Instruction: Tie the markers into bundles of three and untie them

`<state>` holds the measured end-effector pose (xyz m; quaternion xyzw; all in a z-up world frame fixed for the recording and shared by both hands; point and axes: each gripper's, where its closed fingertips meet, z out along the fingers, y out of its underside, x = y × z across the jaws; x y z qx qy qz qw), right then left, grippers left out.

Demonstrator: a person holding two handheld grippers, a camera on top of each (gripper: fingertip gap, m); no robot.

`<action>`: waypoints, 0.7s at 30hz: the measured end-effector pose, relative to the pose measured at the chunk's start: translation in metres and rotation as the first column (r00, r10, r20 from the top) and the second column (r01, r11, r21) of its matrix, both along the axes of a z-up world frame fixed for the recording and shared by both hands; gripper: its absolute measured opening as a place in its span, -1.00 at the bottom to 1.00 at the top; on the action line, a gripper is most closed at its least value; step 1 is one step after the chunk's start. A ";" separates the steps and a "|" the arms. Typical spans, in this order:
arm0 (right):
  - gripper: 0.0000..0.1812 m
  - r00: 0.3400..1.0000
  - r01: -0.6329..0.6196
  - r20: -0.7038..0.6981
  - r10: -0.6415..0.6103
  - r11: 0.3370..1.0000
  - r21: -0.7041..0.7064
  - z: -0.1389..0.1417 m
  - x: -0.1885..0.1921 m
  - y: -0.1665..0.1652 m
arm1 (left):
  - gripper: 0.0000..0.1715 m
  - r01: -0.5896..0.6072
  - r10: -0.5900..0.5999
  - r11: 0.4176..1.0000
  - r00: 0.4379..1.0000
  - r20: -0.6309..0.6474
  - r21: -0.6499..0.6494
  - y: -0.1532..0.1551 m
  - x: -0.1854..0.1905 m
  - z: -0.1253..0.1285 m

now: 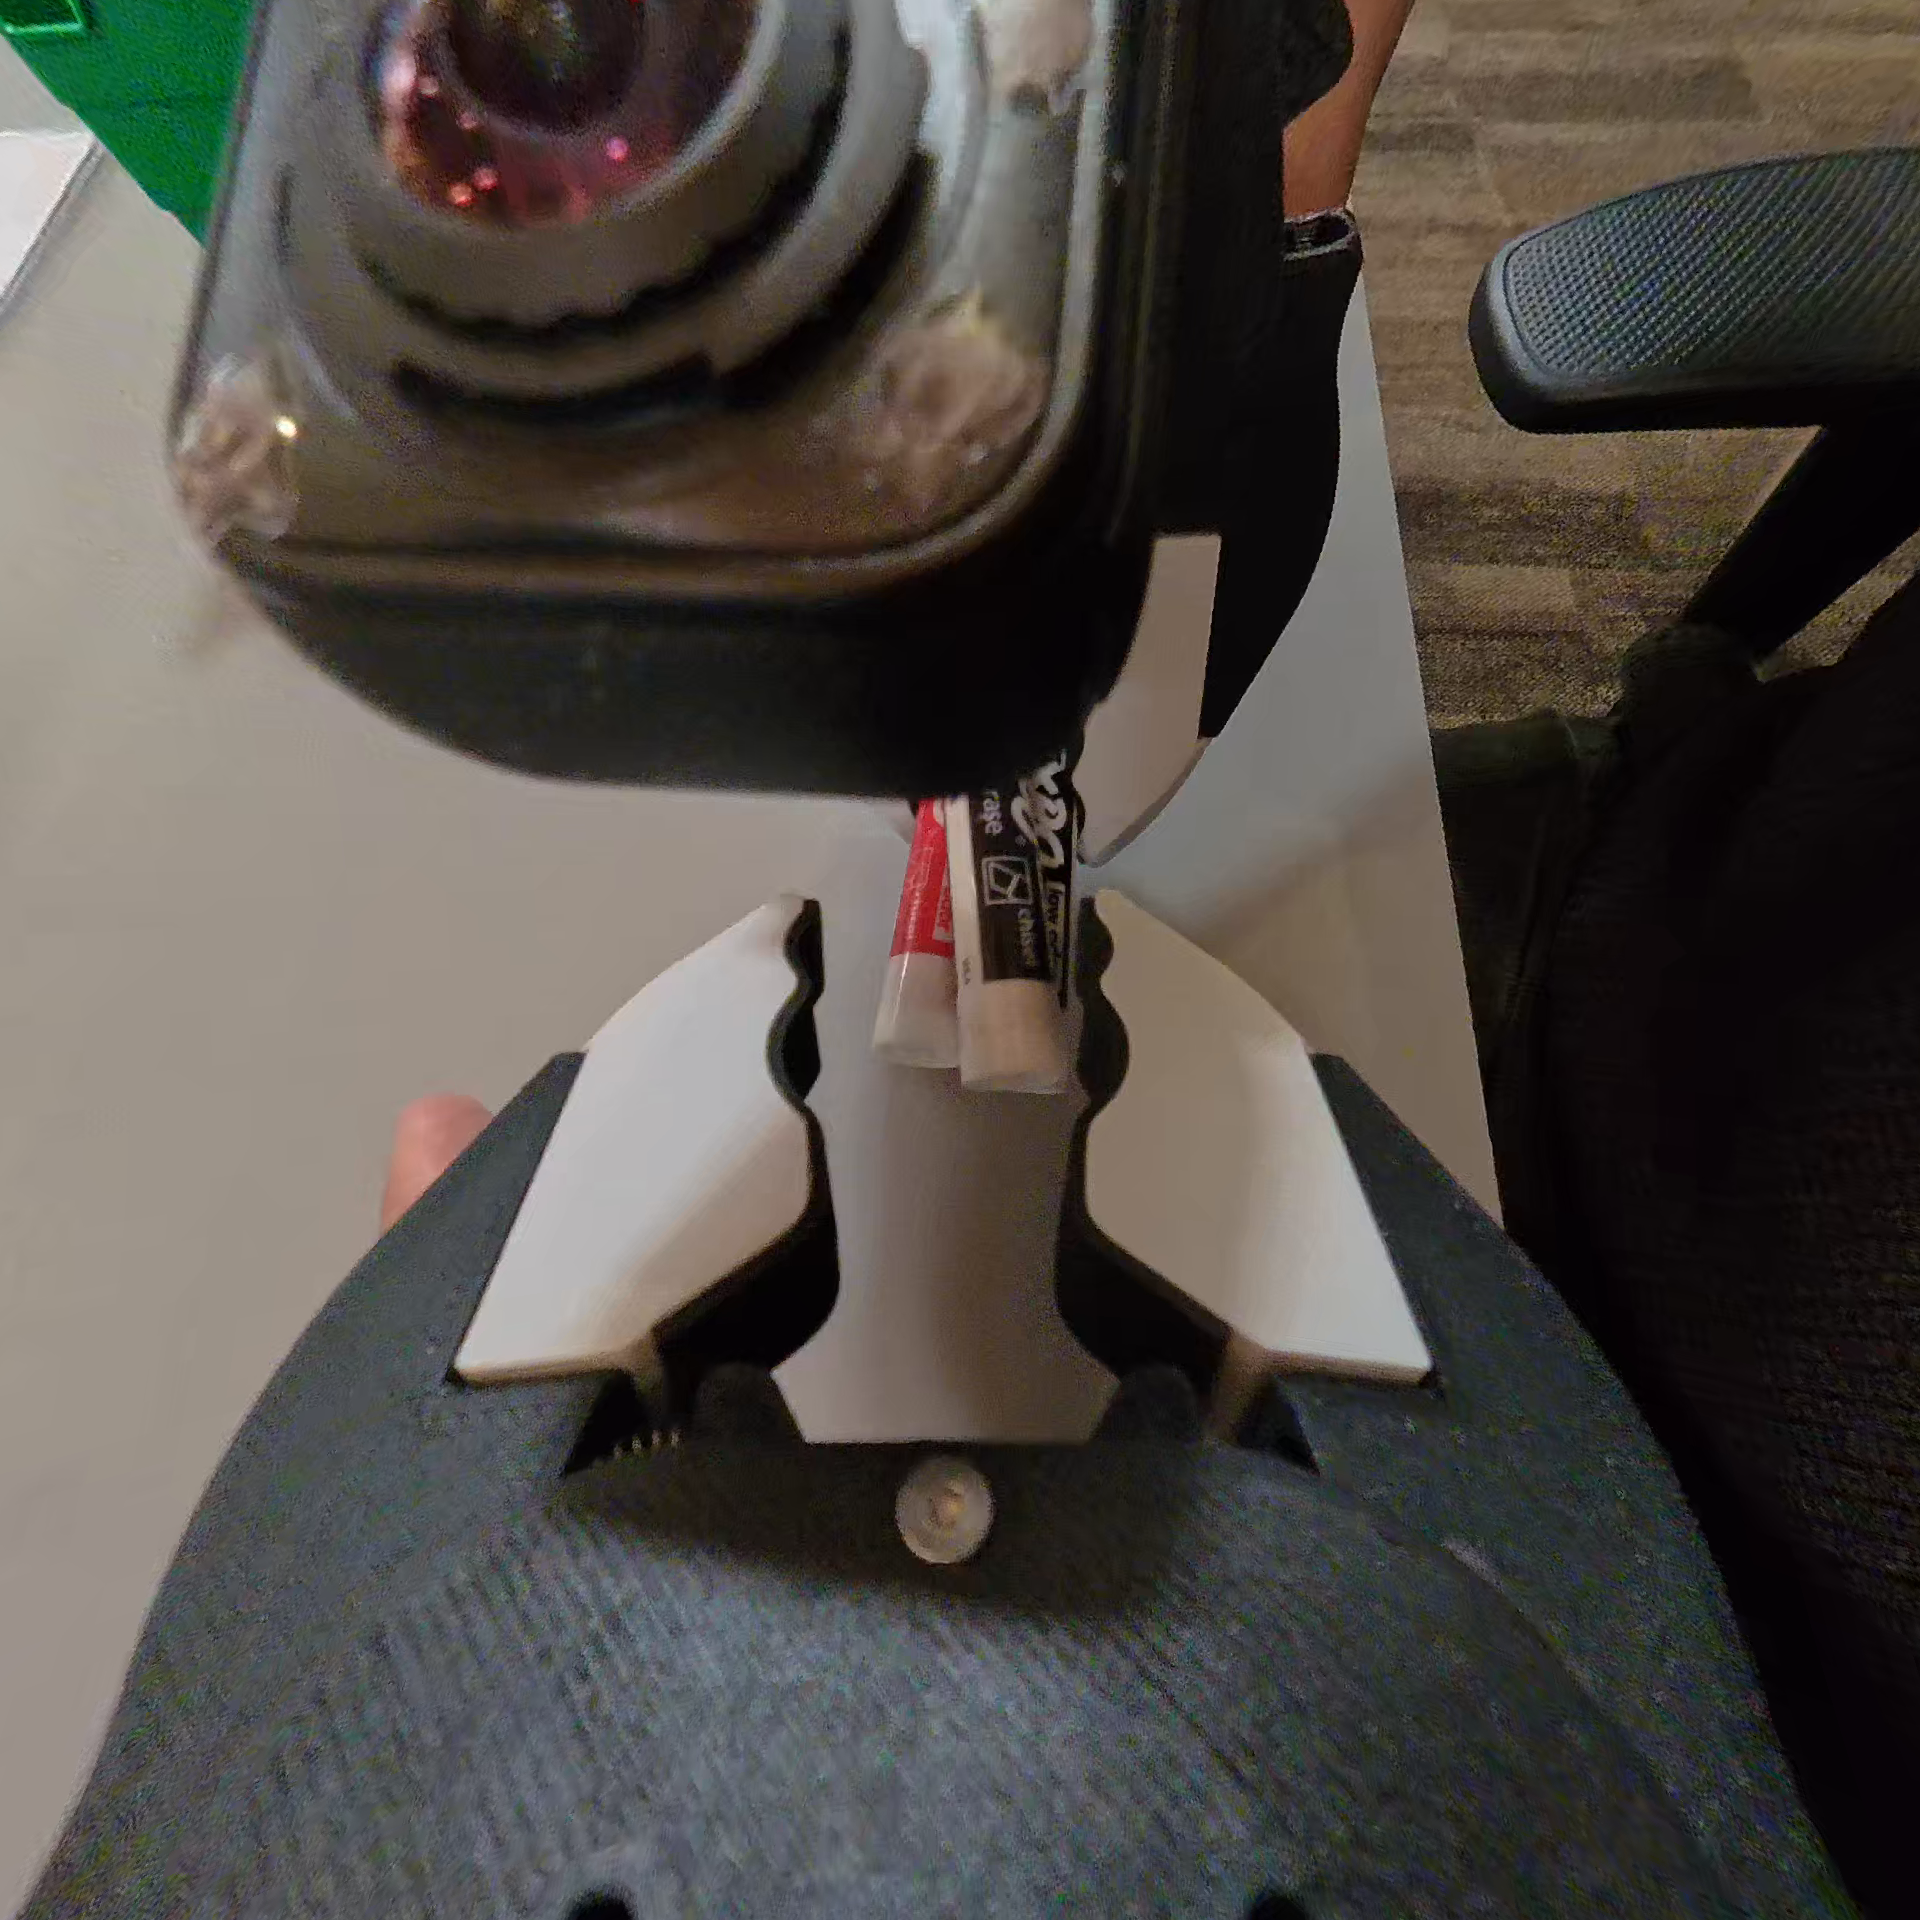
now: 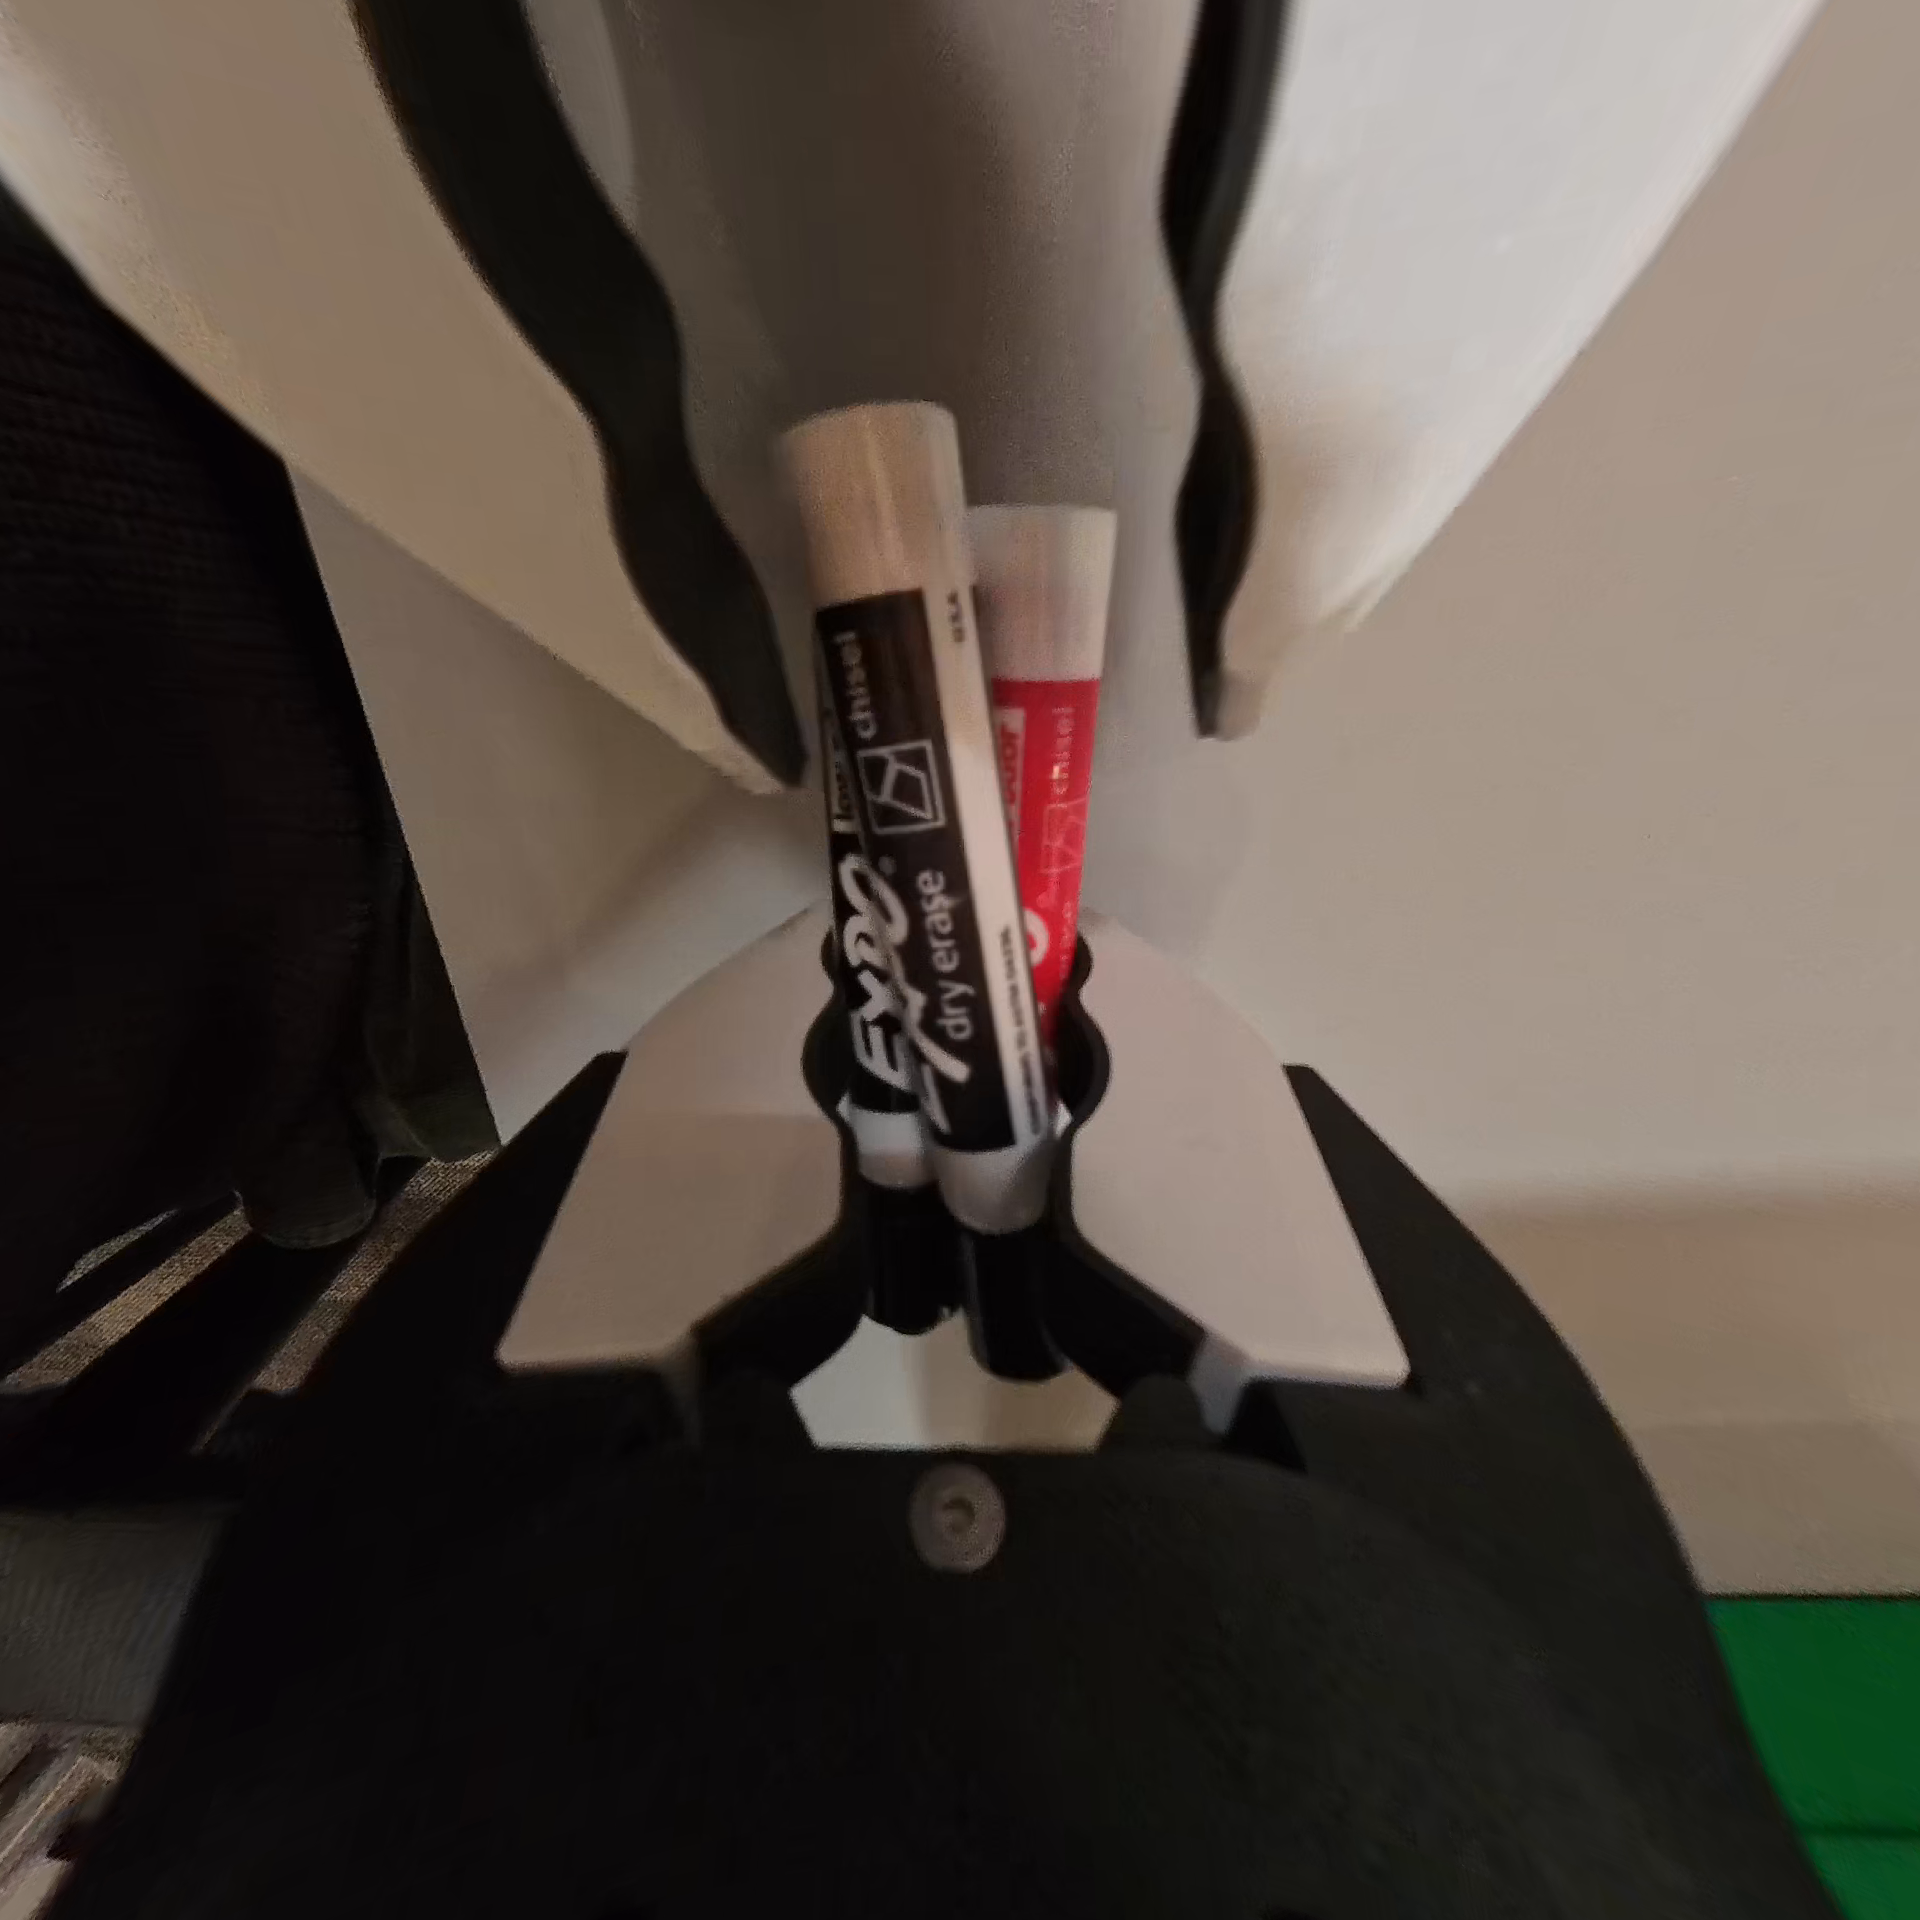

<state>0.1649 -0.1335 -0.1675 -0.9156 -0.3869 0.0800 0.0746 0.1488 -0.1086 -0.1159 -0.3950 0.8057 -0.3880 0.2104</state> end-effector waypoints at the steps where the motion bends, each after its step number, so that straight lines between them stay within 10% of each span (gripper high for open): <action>1: -0.60 1.000 0.000 0.000 0.000 1.000 0.002 0.000 0.001 0.000 | -0.40 -0.003 0.003 1.000 1.000 -0.001 -0.001 0.001 0.000 0.000; 21: -0.60 1.000 0.002 0.017 -0.002 1.000 0.020 0.001 0.005 -0.002 | -0.38 -0.061 0.061 0.998 0.998 -0.033 -0.015 0.011 -0.003 -0.012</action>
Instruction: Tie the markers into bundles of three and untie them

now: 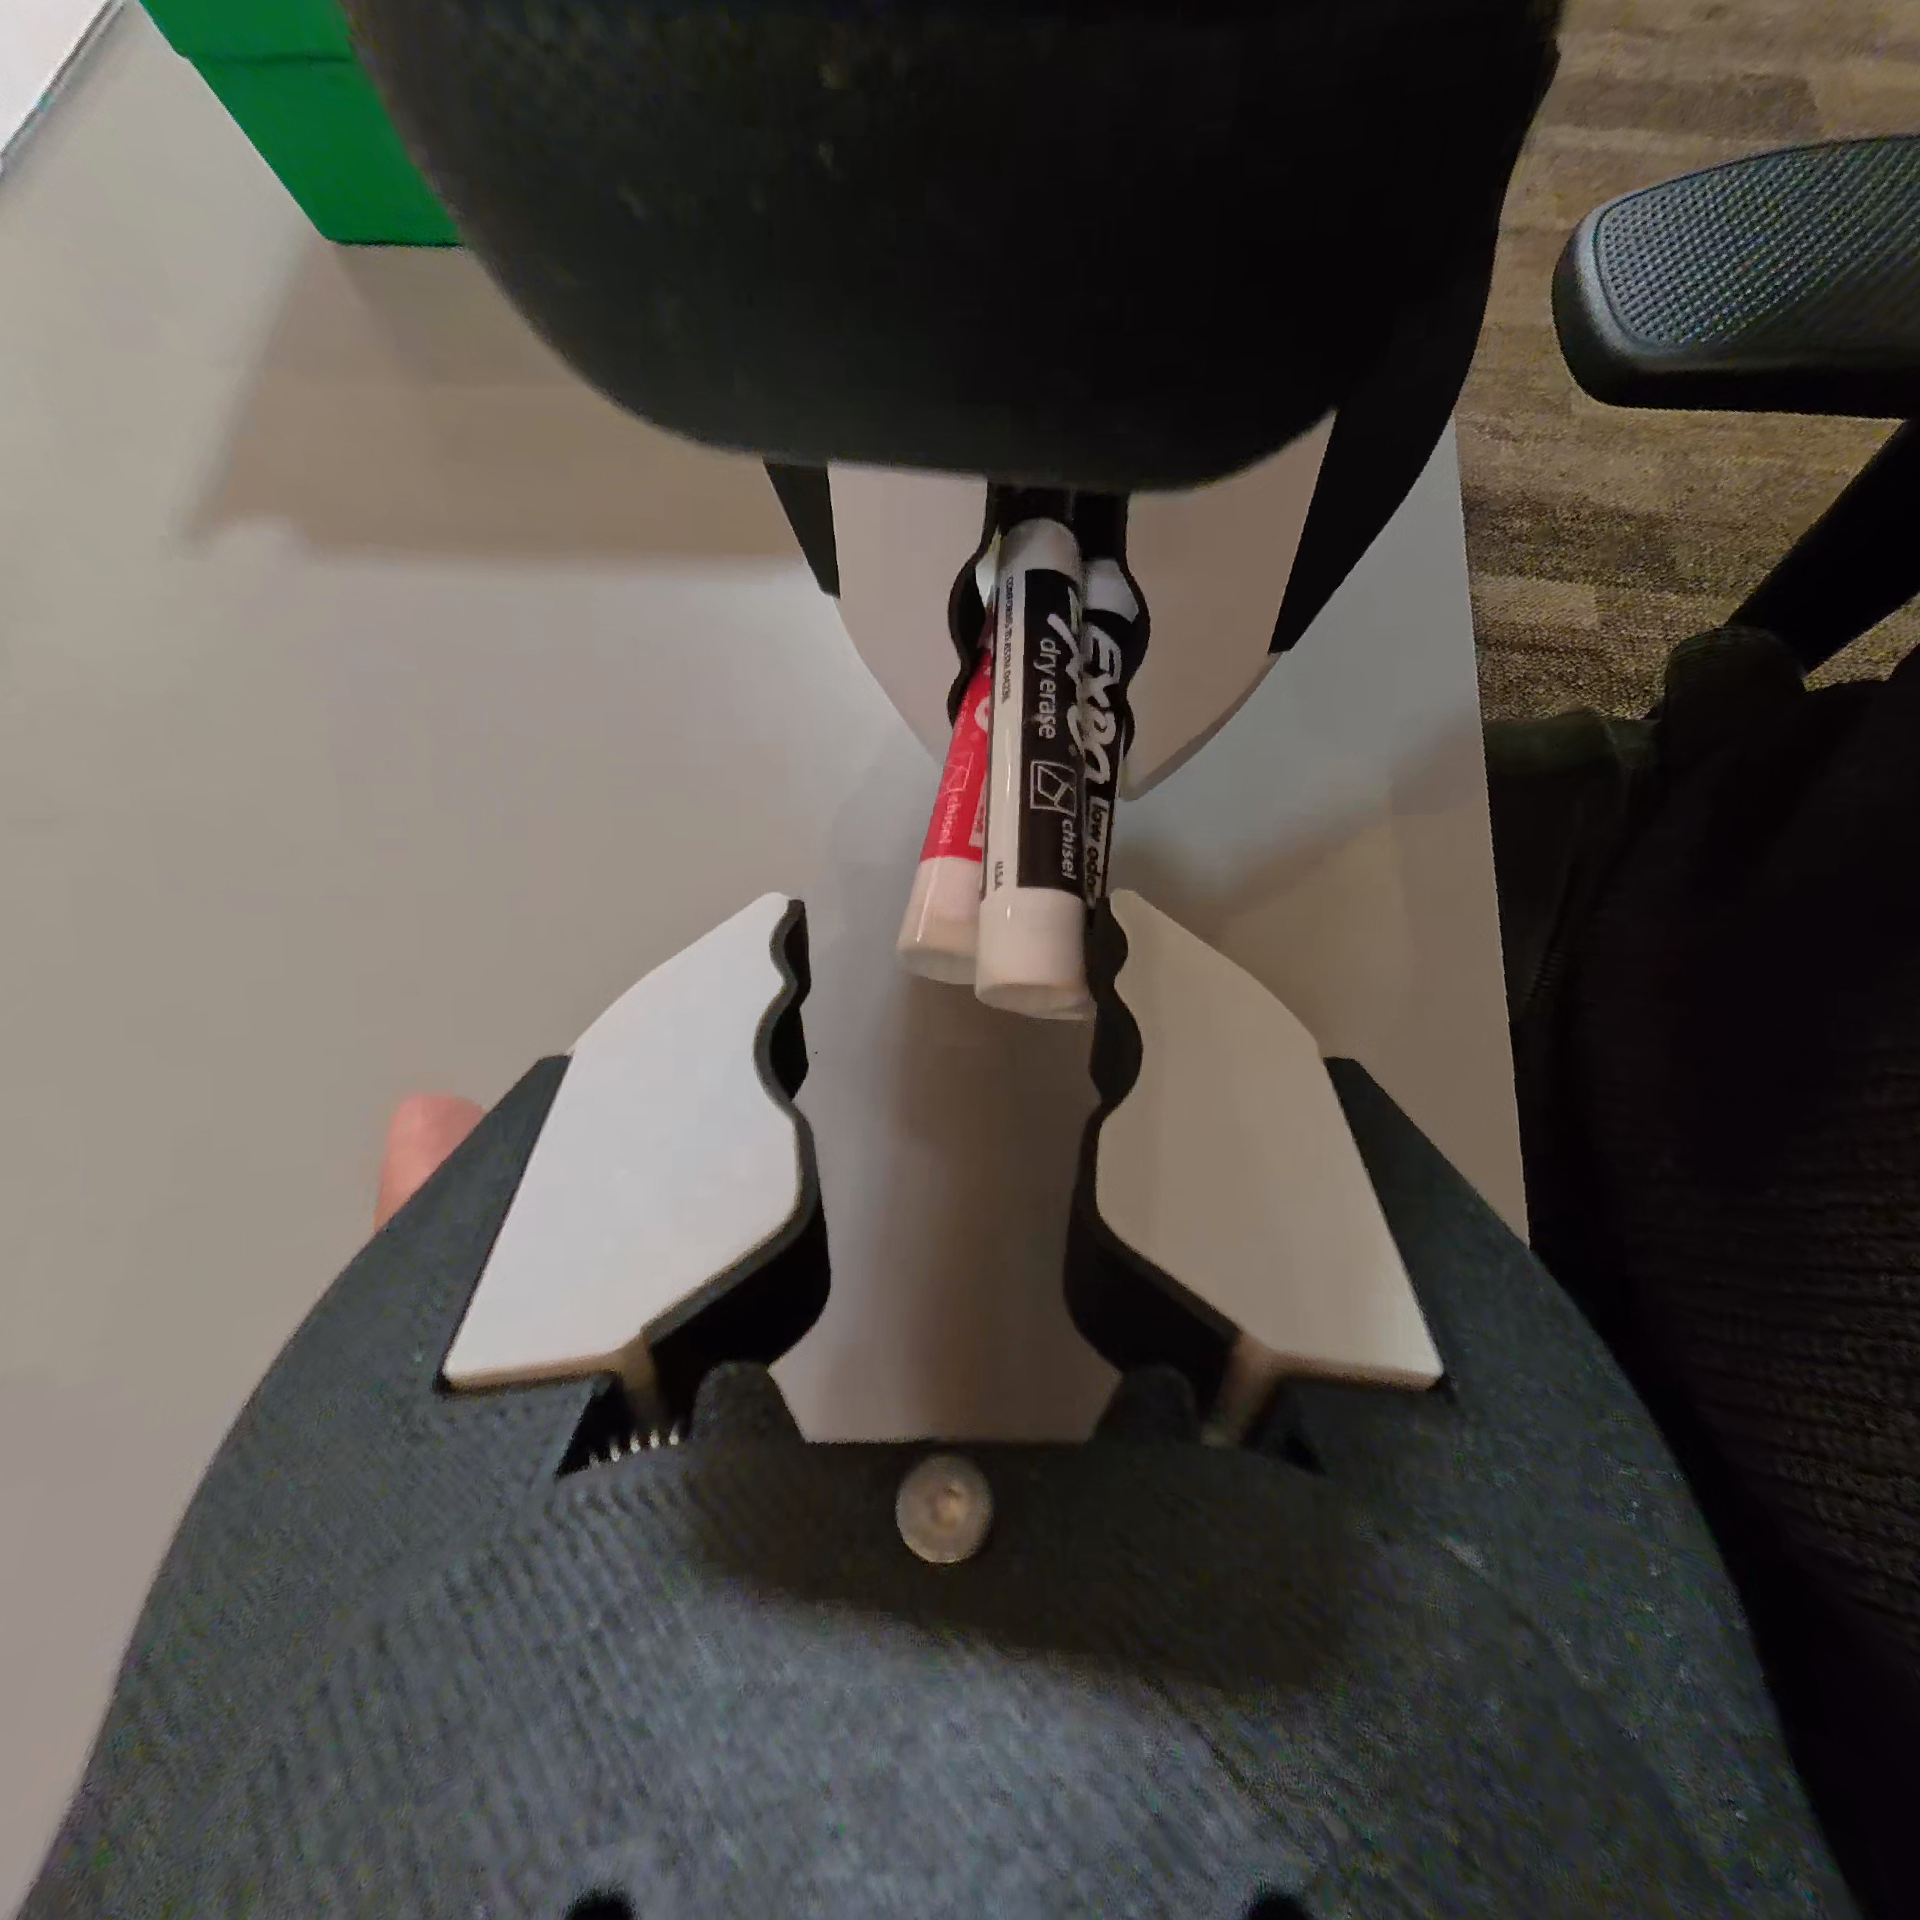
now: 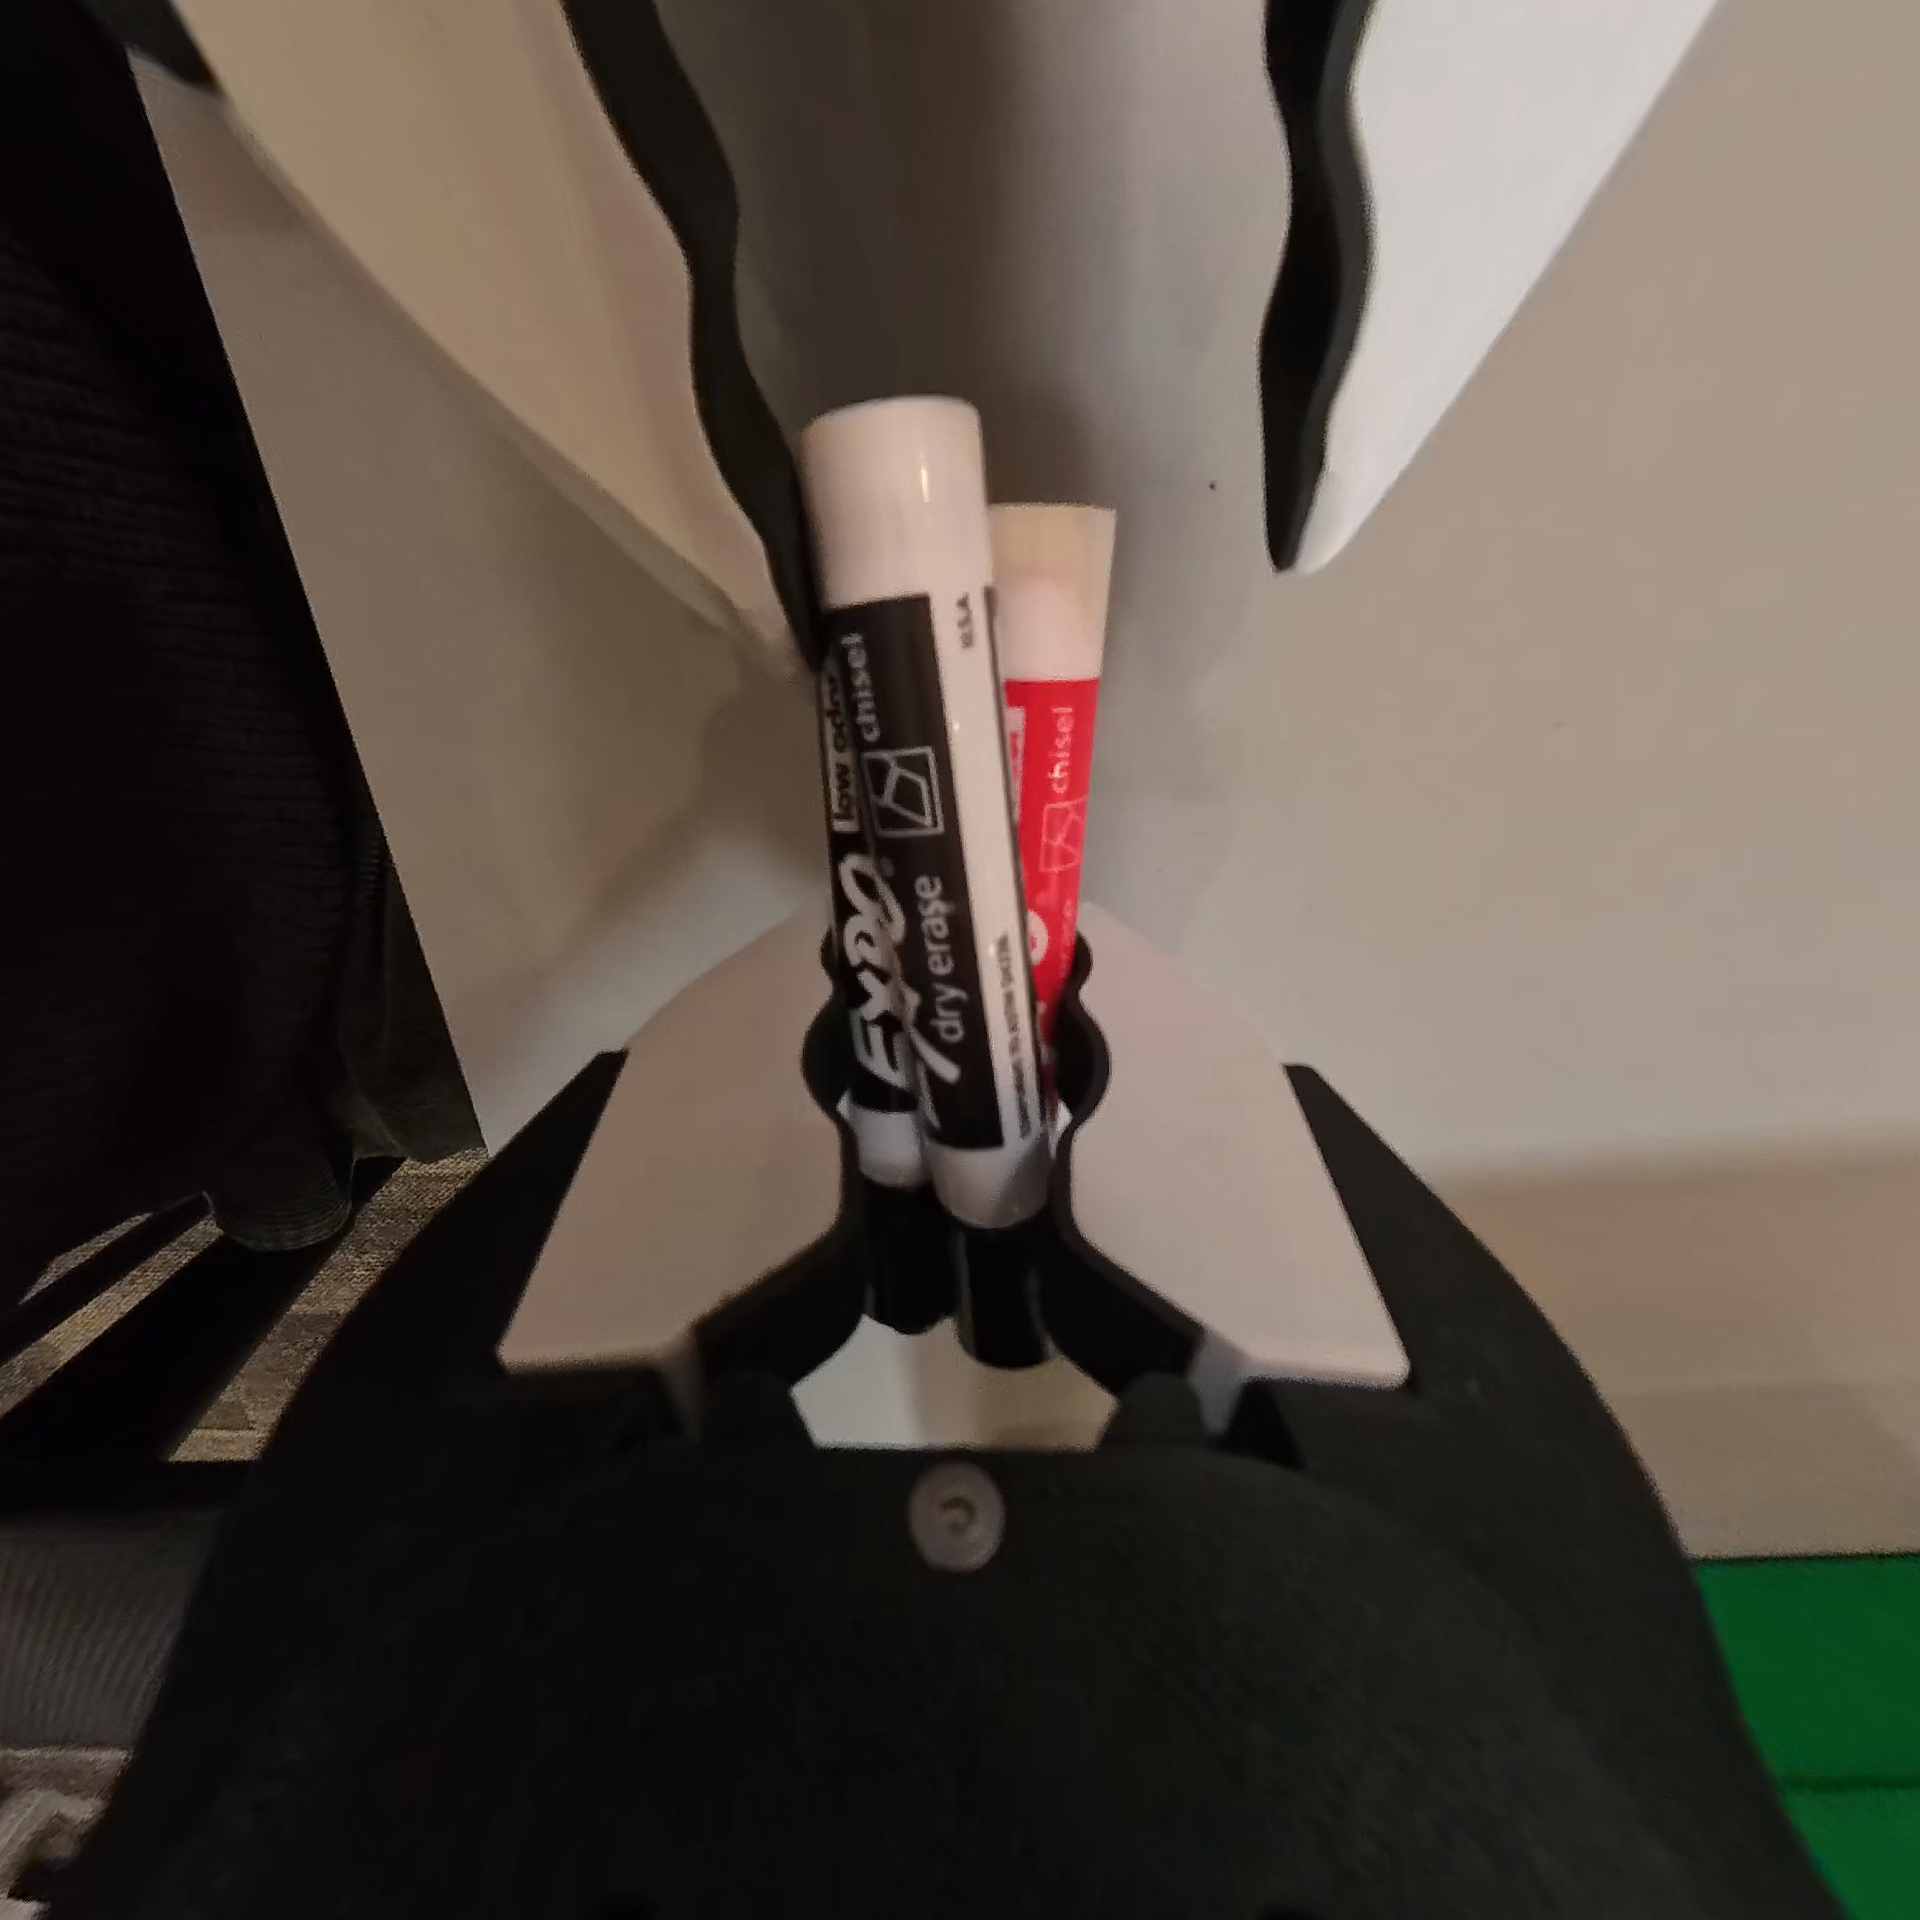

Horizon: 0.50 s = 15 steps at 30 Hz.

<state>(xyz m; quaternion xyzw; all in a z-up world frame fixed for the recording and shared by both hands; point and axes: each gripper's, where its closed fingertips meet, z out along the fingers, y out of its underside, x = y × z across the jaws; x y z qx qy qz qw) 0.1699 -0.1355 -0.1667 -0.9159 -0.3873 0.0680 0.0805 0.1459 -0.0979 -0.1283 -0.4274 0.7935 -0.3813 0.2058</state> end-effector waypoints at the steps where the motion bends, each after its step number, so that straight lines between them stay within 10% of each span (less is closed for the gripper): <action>1: -0.60 1.000 0.003 0.002 -0.003 1.000 0.000 0.000 0.001 0.000 | -0.37 -0.005 0.005 1.000 1.000 0.004 -0.001 0.001 -0.001 0.001; 15: -0.60 1.000 0.029 0.006 -0.029 1.000 0.009 0.004 0.003 0.001 | -0.55 -0.028 0.034 0.987 0.999 0.034 -0.159 0.010 -0.012 0.016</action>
